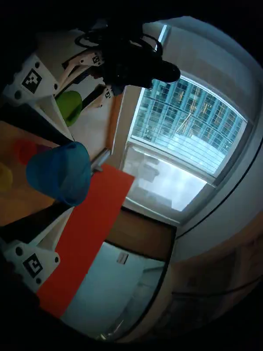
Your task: Pour water
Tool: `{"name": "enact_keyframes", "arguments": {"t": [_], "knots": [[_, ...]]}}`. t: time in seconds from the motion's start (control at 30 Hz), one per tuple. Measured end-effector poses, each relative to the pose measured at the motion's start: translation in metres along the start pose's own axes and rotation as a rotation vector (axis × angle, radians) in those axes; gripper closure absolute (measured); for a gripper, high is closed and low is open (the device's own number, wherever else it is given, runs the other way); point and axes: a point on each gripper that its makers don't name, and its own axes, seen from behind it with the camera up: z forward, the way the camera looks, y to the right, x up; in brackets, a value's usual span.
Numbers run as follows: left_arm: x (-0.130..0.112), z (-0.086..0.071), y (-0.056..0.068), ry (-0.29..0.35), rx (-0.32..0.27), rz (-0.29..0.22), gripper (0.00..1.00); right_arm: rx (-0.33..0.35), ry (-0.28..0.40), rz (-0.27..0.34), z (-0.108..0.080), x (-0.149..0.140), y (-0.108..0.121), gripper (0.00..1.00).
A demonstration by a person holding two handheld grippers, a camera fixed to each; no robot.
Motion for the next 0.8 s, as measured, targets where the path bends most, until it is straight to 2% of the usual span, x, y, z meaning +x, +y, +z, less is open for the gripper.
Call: {"name": "enact_keyframes", "arguments": {"t": [0.4,0.8], "knots": [[0.002,0.002,0.007,0.005,-0.012,0.007,0.13,0.003,0.011,-0.098,0.010,0.017,0.008,0.09],[0.003,0.003,0.011,0.009,-0.017,0.008,0.13,-0.003,0.014,-0.240,0.017,0.030,0.018,0.09]]}}
